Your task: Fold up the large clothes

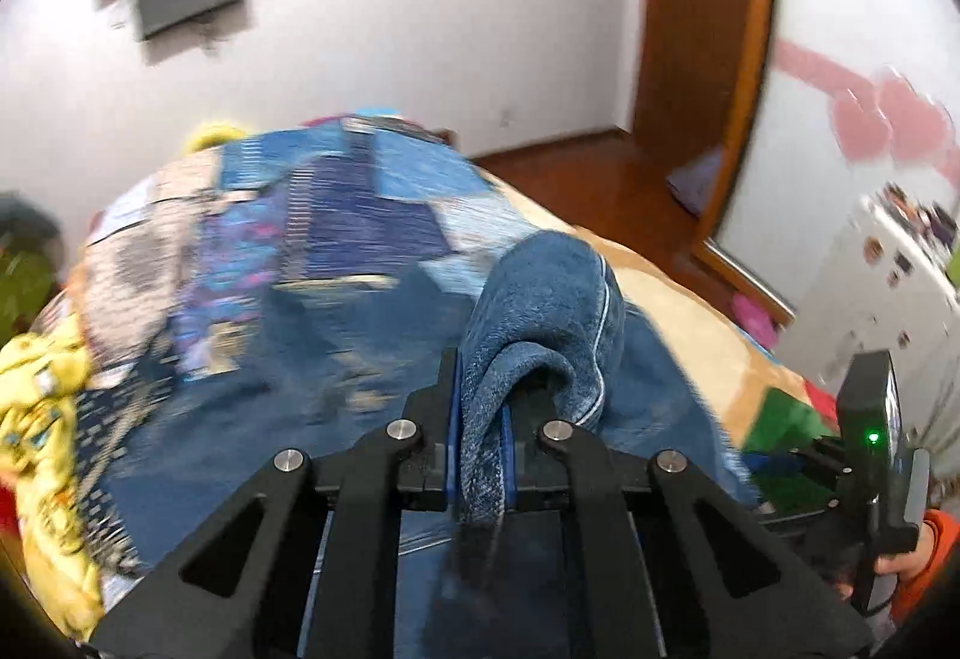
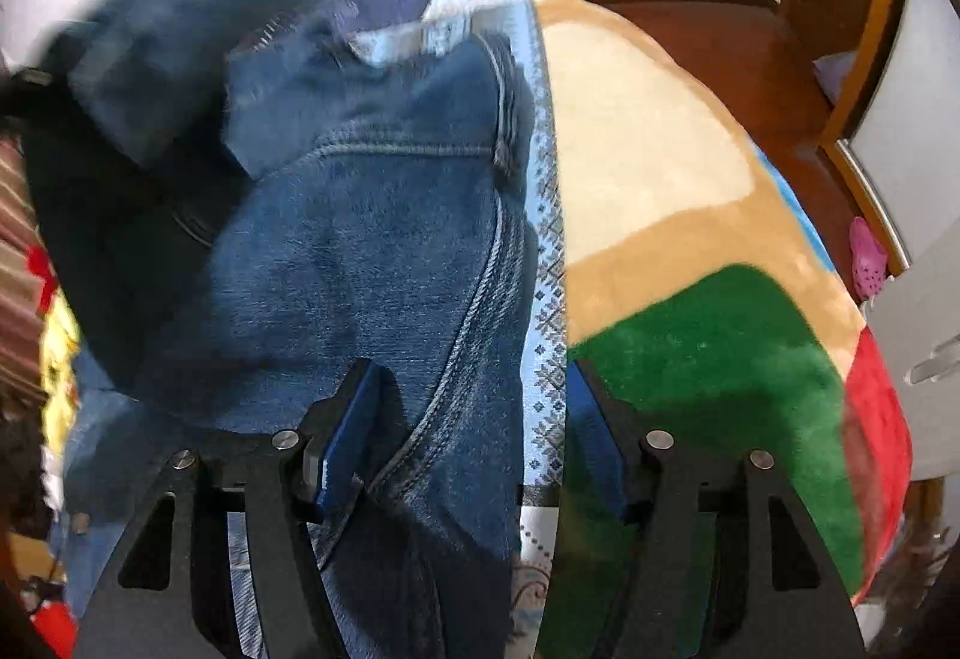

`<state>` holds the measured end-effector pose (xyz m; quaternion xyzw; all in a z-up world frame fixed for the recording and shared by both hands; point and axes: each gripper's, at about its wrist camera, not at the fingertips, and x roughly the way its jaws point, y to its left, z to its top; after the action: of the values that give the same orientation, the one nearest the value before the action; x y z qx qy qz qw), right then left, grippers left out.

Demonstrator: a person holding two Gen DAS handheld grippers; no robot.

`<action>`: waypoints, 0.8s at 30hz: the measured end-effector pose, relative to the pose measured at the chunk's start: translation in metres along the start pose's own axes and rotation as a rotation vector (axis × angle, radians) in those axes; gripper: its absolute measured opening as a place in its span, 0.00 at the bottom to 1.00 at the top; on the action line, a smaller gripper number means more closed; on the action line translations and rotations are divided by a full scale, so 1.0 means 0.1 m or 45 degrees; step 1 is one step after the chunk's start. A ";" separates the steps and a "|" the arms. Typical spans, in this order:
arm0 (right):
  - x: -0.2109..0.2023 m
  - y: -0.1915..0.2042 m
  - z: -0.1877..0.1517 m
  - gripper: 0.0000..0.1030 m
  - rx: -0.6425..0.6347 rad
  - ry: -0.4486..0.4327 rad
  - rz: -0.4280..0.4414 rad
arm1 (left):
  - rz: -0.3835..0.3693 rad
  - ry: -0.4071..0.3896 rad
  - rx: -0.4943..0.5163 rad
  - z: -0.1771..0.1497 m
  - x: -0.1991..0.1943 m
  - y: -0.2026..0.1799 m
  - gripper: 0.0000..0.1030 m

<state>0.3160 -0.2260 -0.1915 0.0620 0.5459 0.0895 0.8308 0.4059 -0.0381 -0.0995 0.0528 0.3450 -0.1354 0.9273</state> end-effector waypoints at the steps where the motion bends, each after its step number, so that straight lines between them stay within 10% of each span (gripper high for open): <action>1: 0.00 0.02 -0.01 0.60 -0.014 -0.001 -0.013 | 0.034 -0.017 -0.031 -0.04 -0.10 0.18 0.10; 6: -0.08 0.09 -0.05 0.61 -0.028 0.002 -0.051 | 0.166 -0.003 -0.147 -0.53 -0.39 0.85 0.10; 15: -0.01 0.29 -0.05 0.64 -0.093 0.018 -0.164 | 0.167 0.321 -0.436 -1.71 -0.05 1.51 0.28; 19: 0.02 0.28 -0.05 0.66 -0.086 0.028 -0.175 | 0.177 0.268 -0.586 -1.95 -0.20 1.72 0.47; 24: 0.03 0.30 -0.05 0.68 -0.085 0.031 -0.197 | 0.269 0.262 -0.721 -2.11 -0.36 2.00 0.48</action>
<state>0.3100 -0.1960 -0.1905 -0.0094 0.5559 0.0438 0.8301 0.3054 0.2016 -0.2350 -0.1584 0.4536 0.0693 0.8743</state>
